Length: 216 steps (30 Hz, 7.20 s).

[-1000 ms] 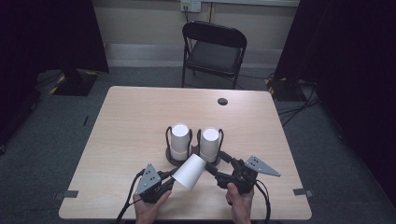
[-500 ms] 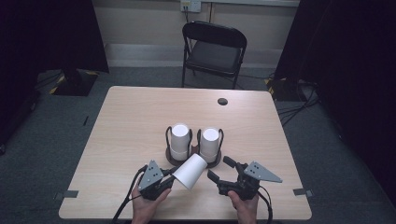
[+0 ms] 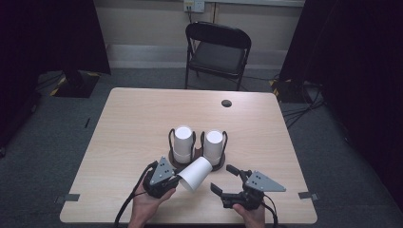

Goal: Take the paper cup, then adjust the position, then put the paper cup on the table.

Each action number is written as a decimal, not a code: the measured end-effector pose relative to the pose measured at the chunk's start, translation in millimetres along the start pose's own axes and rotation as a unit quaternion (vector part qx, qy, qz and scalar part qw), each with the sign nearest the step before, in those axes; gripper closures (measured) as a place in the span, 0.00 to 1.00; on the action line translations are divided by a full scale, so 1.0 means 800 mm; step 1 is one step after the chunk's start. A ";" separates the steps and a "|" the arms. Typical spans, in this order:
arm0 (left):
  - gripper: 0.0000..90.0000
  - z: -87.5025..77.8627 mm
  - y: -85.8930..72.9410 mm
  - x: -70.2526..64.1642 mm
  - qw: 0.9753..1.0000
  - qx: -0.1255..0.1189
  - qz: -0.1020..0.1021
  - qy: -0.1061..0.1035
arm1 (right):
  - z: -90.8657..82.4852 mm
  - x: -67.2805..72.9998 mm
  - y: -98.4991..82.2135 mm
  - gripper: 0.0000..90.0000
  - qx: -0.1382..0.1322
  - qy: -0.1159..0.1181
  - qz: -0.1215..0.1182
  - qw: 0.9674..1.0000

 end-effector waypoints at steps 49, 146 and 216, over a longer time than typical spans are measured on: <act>0.95 0.014 0.011 0.004 0.973 0.197 0.067 -0.096 | 0.066 0.043 -0.034 0.16 0.204 0.006 -0.241 0.949; 0.89 -0.001 0.004 0.006 0.990 0.003 -0.097 -0.106 | 0.092 0.039 -0.020 0.26 0.155 -0.017 -0.188 0.970; 0.17 -0.006 -0.096 0.057 0.970 -0.053 -0.173 0.159 | -0.020 -0.099 0.023 0.26 0.027 -0.171 -0.023 0.985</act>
Point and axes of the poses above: each handheld gripper's, and its own axes: z roughly forward along the jaws, y roughly out of its top, x roughly to its left, the point moved 4 cm from there along z, roughly forward along the jaws, and after that the axes turned 13 degrees about y, right-handed, at the moved point
